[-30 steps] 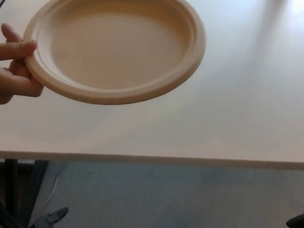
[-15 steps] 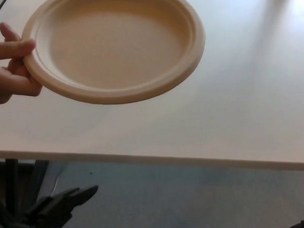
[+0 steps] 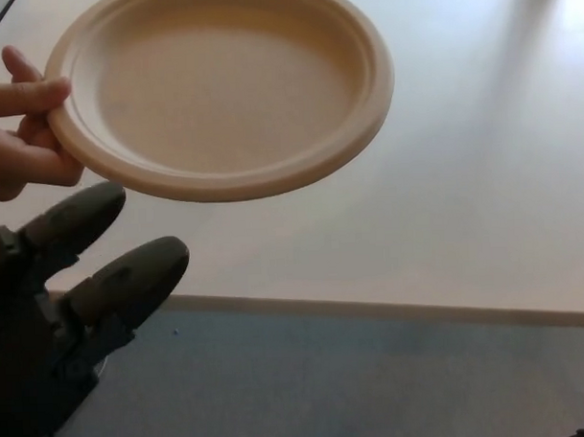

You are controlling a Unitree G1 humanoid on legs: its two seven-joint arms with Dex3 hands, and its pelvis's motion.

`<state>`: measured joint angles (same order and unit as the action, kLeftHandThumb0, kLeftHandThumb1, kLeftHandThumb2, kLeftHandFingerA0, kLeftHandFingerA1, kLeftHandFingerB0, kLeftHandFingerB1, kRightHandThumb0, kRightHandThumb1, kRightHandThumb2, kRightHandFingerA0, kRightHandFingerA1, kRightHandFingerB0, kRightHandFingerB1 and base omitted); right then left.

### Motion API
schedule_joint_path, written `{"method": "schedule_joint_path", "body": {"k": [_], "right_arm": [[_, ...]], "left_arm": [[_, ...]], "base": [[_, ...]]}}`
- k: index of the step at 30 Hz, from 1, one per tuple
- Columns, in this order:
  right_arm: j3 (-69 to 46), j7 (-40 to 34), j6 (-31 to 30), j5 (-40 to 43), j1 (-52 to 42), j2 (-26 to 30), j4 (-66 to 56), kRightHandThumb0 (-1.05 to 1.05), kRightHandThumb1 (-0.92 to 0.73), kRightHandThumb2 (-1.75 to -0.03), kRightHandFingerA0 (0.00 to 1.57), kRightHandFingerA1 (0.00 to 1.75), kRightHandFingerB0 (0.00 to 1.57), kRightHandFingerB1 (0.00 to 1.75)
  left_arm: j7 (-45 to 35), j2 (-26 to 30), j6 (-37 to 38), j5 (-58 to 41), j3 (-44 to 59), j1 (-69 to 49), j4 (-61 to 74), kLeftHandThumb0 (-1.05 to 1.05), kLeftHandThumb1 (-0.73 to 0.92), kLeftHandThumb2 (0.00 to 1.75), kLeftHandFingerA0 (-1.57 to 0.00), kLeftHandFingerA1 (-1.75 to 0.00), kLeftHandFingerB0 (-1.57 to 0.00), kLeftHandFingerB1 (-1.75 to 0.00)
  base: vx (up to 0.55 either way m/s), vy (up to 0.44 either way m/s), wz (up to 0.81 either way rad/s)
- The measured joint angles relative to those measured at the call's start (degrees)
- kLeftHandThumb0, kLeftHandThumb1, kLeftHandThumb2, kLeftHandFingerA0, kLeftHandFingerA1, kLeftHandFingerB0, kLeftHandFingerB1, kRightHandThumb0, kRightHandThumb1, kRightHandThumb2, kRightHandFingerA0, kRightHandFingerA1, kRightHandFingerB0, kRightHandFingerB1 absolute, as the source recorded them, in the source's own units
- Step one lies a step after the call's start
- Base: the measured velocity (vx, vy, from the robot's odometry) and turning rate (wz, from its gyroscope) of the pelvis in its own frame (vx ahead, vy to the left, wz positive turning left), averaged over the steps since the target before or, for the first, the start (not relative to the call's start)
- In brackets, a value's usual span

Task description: A person passes a plate to the robot and the robot grabs it with its left hand and places it at the centre of the table infront of it

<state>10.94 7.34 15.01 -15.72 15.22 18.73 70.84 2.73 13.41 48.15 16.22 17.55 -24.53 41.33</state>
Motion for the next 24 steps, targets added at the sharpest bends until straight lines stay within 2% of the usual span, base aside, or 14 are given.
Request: {"method": "schedule_joint_path", "body": {"k": [3, 4, 9, 11, 12, 13, 14, 15, 16, 17, 18, 19, 21, 24], "right_arm": [[0.2, 0.2, -0.1, -0.1, 0.2, 0.0, 0.0, -0.68, -0.75, -0.62, 0.46, 0.60, 0.40, 0.48], [0.2, 0.2, -0.1, -0.1, 0.3, 0.0, 0.0, -0.68, -0.75, -0.62, 0.45, 0.60, 0.39, 0.48], [0.3, 0.5, -0.1, -0.3, 1.2, 0.2, 0.0, -0.68, -0.74, -0.62, 0.50, 0.63, 0.42, 0.50], [0.3, 0.6, -0.1, -0.3, 1.7, 0.3, 0.0, -0.68, -0.74, -0.62, 0.48, 0.63, 0.41, 0.50], [0.3, 0.6, -0.1, -0.3, 1.8, 0.3, 0.0, -0.68, -0.73, -0.62, 0.45, 0.63, 0.39, 0.49], [0.3, 0.7, -0.1, -0.4, 2.2, 0.4, -0.1, -0.68, -0.73, -0.62, 0.45, 0.63, 0.39, 0.49], [0.3, 0.8, -0.1, -0.4, 2.5, 0.5, -0.1, -0.68, -0.73, -0.62, 0.48, 0.63, 0.42, 0.50], [0.3, 0.8, -0.1, -0.4, 2.6, 0.6, -0.1, -0.68, -0.73, -0.62, 0.48, 0.63, 0.42, 0.50], [0.2, 0.9, -0.1, -0.5, 2.7, 0.7, -0.1, -0.68, -0.73, -0.62, 0.48, 0.64, 0.42, 0.51], [0.2, 0.9, -0.1, -0.5, 2.8, 0.7, -0.1, -0.68, -0.73, -0.62, 0.48, 0.63, 0.43, 0.50], [0.2, 1.0, -0.1, -0.5, 2.8, 0.7, -0.1, -0.68, -0.73, -0.62, 0.48, 0.63, 0.43, 0.50], [0.2, 1.0, -0.1, -0.5, 2.8, 0.7, 0.0, -0.68, -0.73, -0.62, 0.50, 0.63, 0.43, 0.50], [0.2, 1.0, -0.1, -0.6, 2.9, 0.7, 0.0, -0.69, -0.70, -0.62, 0.50, 0.65, 0.41, 0.51], [0.3, 1.0, -0.1, -0.7, 2.9, 0.7, 0.0, -0.69, -0.69, -0.62, 0.53, 0.67, 0.41, 0.51]], "left_arm": [[0.1, -1.7, 1.4, 0.0, 0.5, 1.8, 0.2, -0.66, 0.51, 0.57, -0.27, -0.33, -0.23, -0.32], [0.1, -2.0, 1.6, 0.0, 0.6, 2.1, 0.3, -0.67, 0.44, 0.75, -0.28, -0.44, -0.19, -0.40], [0.5, -4.4, 3.9, 0.1, 1.4, 6.5, 0.8, -0.62, 0.41, 0.74, -0.34, -0.49, -0.26, -0.42], [0.7, -5.2, 4.1, 0.0, 1.0, 8.8, 1.2, -0.64, 0.40, 0.73, -0.28, -0.46, -0.27, -0.42], [0.7, -5.4, 4.1, 0.0, 0.9, 9.5, 1.2, -0.66, 0.57, 0.58, -0.20, -0.30, -0.23, -0.31], [0.7, -5.8, 3.8, 0.1, 0.9, 11.4, 1.4, -0.66, 0.57, 0.58, -0.20, -0.30, -0.23, -0.31], [0.6, -5.9, 3.5, 0.4, 1.2, 12.4, 1.4, -0.75, 0.49, 0.79, -0.05, -0.36, -0.11, -0.39], [0.5, -5.8, 3.1, 0.8, 1.5, 13.3, 1.4, -0.75, 0.49, 0.79, -0.05, -0.36, -0.11, -0.39], [0.2, -5.3, 2.6, 1.1, 1.7, 13.9, 1.3, -0.70, 0.46, 0.83, -0.04, -0.21, -0.05, -0.39], [-0.4, -4.2, 1.5, 1.7, 2.2, 15.1, 1.1, -0.76, 0.50, 0.82, -0.09, -0.12, -0.09, -0.35], [-1.1, -3.1, 0.4, 2.1, 2.3, 16.4, 0.7, -0.76, 0.50, 0.82, -0.09, -0.12, -0.09, -0.35], [-1.4, -2.4, -0.1, 2.5, 2.2, 17.4, 0.2, -0.73, 0.50, 0.86, -0.07, -0.20, -0.06, -0.36], [-2.3, -1.0, -1.7, 3.7, 2.0, 20.2, -1.5, -0.73, 0.49, 0.81, -0.06, -0.21, -0.07, -0.34], [-3.8, 1.3, -4.7, 6.7, 1.1, 25.5, -5.4, -0.73, 0.47, 0.84, -0.07, -0.18, -0.06, -0.32]], "base": [[0.00, 0.000, 0.00], [0.00, 0.000, 0.00], [0.00, 0.000, 0.00], [0.00, 0.000, 0.00], [0.00, 0.000, 0.00], [0.00, 0.000, 0.00], [0.00, 0.000, 0.00], [0.00, 0.000, 0.00], [0.00, 0.000, 0.00], [0.00, 0.000, 0.00], [0.00, 0.000, 0.00], [0.00, 0.000, 0.00], [0.00, 0.000, 0.00], [0.00, 0.000, 0.00]]}}
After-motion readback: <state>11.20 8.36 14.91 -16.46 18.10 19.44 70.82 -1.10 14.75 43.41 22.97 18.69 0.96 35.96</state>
